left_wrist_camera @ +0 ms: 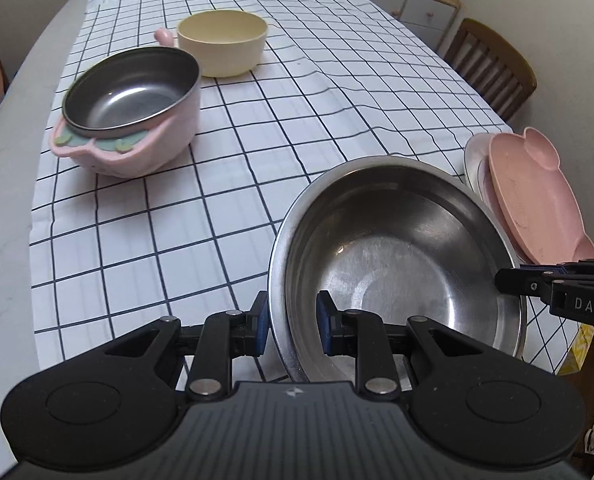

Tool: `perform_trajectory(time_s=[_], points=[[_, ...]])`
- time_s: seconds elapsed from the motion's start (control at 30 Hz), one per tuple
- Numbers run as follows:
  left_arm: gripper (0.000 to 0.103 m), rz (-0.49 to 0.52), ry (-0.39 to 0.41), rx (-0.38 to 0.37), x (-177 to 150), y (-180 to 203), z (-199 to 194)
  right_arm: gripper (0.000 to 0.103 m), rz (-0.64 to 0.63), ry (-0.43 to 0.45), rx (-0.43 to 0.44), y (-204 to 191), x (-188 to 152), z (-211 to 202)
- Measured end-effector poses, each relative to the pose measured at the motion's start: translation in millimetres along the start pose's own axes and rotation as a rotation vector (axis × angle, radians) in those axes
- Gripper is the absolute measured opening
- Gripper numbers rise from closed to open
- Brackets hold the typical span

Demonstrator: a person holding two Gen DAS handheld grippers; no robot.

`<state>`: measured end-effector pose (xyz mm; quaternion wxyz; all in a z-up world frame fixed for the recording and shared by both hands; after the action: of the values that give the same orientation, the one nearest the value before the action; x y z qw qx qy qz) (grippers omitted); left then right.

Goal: Organize plates and bowls
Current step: 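Lift the steel bowl with both grippers and carry it beside the plate stack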

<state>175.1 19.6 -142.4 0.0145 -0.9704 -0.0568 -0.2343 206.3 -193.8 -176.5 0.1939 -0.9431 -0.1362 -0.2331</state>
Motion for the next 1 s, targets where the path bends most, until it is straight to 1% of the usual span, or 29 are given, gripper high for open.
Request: perform_trajectory(time_s=[0.3, 0.73, 0.83, 1.0], points=[[0.023, 0.034, -0.019, 0.006, 2, 10, 12, 0.012, 0.023, -0.014, -0.013, 10, -4, 6], [0.024, 0.057, -0.017, 0.010, 5, 11, 18, 0.013, 0.036, -0.014, -0.018, 13, -4, 9], [0.024, 0.055, -0.016, 0.006, 5, 11, 17, 0.016, 0.035, -0.009, -0.020, 12, -4, 7], [0.024, 0.073, 0.010, 0.016, 3, 10, 12, 0.021, 0.027, 0.005, -0.029, 10, -3, 3]])
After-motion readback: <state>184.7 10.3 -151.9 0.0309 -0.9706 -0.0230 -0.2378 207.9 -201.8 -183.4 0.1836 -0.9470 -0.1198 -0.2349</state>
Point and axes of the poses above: each gripper's, at about its wrist camera, not at the fingertips, and z roughly the way its jaws point, y to its right, x to its top, the point moved 2 cm from there along z, roughly the way its jaws point, and after that the axes turned 11 degrees about x, right-handed, at the moved point
